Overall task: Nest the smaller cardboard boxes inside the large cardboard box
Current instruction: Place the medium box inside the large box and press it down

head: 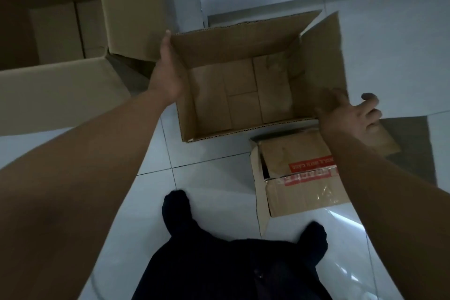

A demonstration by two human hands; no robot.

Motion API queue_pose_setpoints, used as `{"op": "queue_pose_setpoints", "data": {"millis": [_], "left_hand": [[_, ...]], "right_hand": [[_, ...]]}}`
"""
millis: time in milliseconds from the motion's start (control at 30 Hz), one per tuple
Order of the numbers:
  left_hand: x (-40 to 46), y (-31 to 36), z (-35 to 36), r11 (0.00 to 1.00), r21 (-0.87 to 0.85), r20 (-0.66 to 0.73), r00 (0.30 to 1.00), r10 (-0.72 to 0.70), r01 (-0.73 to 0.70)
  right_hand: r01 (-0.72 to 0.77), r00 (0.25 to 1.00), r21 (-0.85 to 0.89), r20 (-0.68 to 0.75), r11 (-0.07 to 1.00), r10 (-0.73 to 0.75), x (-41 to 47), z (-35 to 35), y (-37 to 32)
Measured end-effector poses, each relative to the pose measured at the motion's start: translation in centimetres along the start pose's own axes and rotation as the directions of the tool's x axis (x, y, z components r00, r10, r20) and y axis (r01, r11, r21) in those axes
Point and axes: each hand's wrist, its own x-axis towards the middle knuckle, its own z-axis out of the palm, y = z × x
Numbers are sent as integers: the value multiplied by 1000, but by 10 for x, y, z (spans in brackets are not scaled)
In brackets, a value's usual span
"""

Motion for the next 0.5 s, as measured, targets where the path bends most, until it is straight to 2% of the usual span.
{"op": "queue_pose_setpoints", "data": {"millis": [67,100,200,400,500], "left_hand": [[2,-1,-1,1000,2,-3,1000,-16,16],[2,-1,-2,1000,-1,-6,1000,-22,22],[-1,-1,0,1000,-28,-26,1000,0,-1],[-24,-3,3,979,-165,-103,990,100,-116],[-46,1,-6,951,-241,-202,969,145,-193]], "right_hand": [[2,999,91,44,996,-6,3,3,6],[5,994,202,108,979,-28,5,4,9],[-2,963,518,231,855,-138,4,6,16],[5,955,594,234,804,-179,-8,-1,32],[75,981,601,100,796,-168,-21,-19,39]]}}
